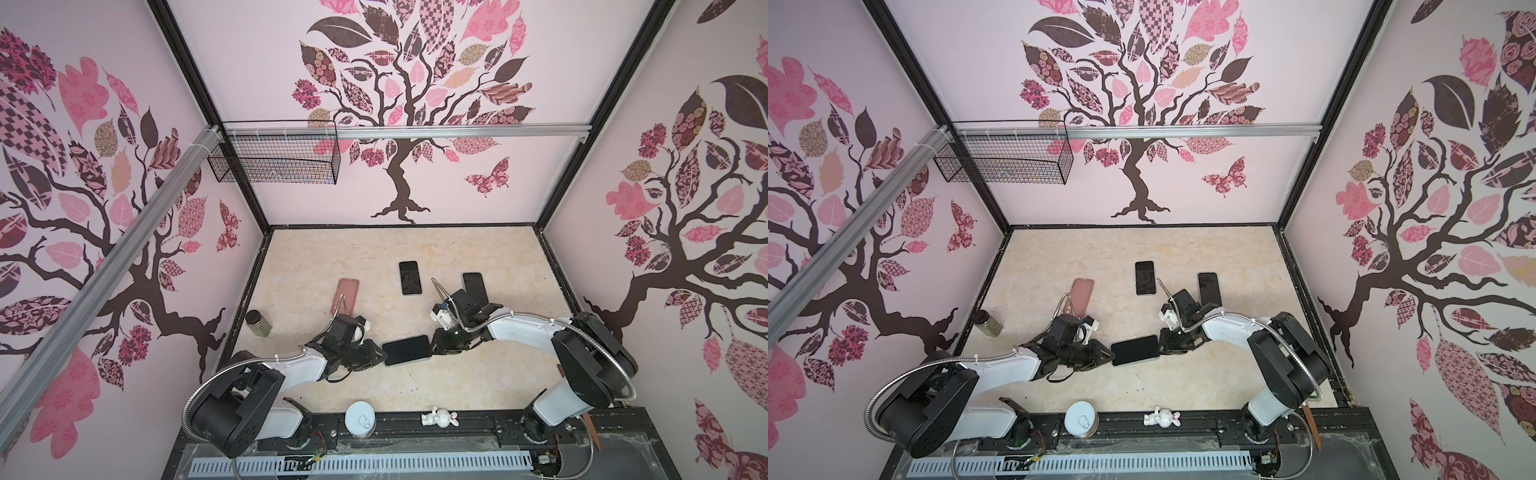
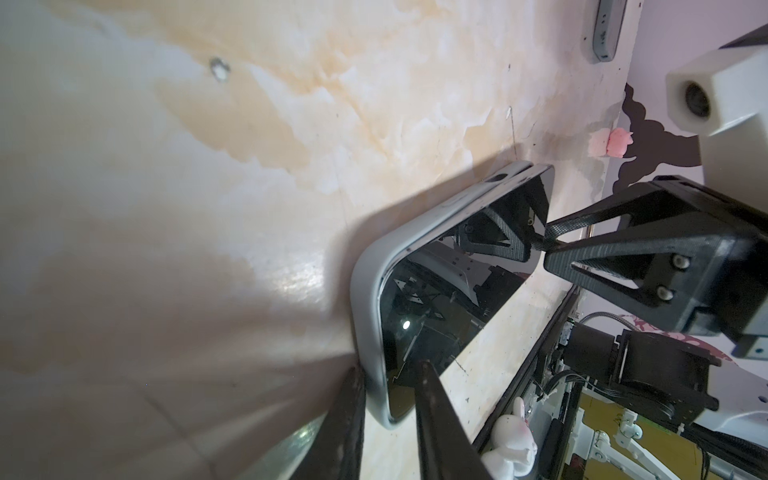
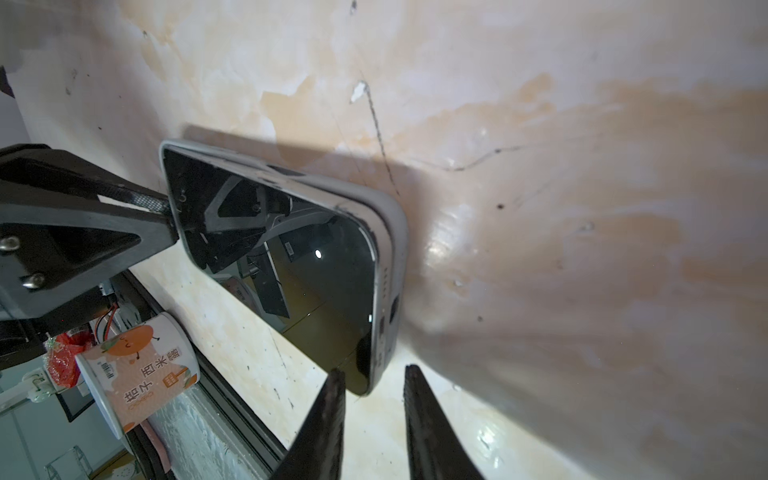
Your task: Put the phone into the phone case
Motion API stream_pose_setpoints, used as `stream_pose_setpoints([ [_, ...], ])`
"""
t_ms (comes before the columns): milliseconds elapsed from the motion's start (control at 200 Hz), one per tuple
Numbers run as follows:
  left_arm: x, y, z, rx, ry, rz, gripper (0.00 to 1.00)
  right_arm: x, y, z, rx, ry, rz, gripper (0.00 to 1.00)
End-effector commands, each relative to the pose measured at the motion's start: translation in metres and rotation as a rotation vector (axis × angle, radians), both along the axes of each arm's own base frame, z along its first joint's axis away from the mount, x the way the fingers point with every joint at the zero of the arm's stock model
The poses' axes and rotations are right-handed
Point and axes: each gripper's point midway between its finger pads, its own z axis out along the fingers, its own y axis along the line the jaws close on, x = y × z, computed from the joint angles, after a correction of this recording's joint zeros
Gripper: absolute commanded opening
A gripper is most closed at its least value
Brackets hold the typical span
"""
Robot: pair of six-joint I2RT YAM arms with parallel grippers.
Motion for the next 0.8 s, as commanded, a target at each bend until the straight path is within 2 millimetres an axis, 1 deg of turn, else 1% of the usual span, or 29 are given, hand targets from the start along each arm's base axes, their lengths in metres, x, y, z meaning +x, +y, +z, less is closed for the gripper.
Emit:
stream_pose_setpoints([
  [0, 0.010, -0.007, 0.008, -0.012, -0.031, -0.002, 0.25, -0.005, 0.006, -0.001, 0.028, 0.012, 0.023, 0.25],
  [210, 0.011, -0.009, 0.009, -0.012, -0.034, -0.007, 0.25, -0.009, 0.008, -0.006, 0.033, 0.024, 0.030, 0.17],
  [430, 0.010, -0.010, 0.007, -0.008, -0.030, -0.011, 0.25, -0.016, 0.016, -0.009, 0.049, 0.043, 0.045, 0.16],
  [590, 0.009, -0.012, 0.005, -0.007, -0.026, -0.016, 0.24, -0.023, 0.022, -0.020, 0.027, 0.062, 0.066, 0.11],
  [795, 0.008, -0.013, 0.003, -0.003, -0.025, -0.023, 0.23, -0.030, 0.027, -0.030, 0.005, 0.075, 0.078, 0.10],
])
